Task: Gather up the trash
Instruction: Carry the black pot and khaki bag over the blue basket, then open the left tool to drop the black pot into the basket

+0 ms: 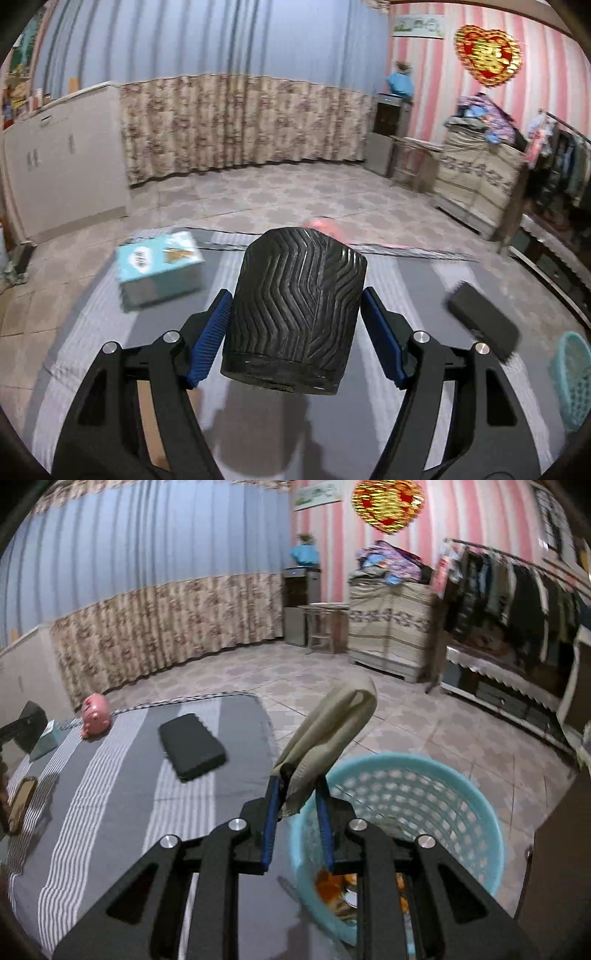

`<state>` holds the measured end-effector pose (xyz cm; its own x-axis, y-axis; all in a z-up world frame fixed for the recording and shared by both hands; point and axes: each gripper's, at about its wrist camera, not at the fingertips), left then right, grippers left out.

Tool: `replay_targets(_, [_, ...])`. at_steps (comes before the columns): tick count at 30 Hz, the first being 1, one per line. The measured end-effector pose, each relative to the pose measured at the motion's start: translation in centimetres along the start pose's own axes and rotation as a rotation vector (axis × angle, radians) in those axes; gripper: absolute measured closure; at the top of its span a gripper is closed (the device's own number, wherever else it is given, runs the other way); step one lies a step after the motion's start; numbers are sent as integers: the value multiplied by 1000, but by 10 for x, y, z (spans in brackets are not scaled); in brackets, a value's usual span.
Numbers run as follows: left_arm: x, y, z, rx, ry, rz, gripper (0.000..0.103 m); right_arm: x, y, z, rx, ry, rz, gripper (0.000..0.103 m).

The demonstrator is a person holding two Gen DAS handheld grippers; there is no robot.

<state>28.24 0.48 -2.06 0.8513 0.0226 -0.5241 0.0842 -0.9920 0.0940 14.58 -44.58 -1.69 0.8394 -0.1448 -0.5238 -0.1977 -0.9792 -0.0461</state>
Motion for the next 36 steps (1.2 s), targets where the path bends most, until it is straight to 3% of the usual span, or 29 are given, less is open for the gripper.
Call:
replay_targets(5, [-21, 63, 18, 84, -3, 68, 33, 4, 31, 9, 84, 13, 34, 82])
replay_targets(13, [-43, 137, 48, 133, -22, 186, 33, -1, 68, 14, 108, 41, 100, 82])
replay_targets(26, [-66, 216, 78, 233, -25, 278, 33, 0, 108, 17, 191, 28, 113, 82])
replay_targets(36, [-80, 287, 95, 336, -29, 393, 33, 5, 124, 26, 221, 2, 103, 82])
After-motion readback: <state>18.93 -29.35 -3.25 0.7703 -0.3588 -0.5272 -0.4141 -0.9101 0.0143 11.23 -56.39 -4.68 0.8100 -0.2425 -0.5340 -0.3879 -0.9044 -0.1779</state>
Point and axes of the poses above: each gripper's, at about its wrist camera, not at the fingertips, and x roughly the way its jaws point, y to its right, z to its underside, and after that the axes turned 1 degree about y, right-handed
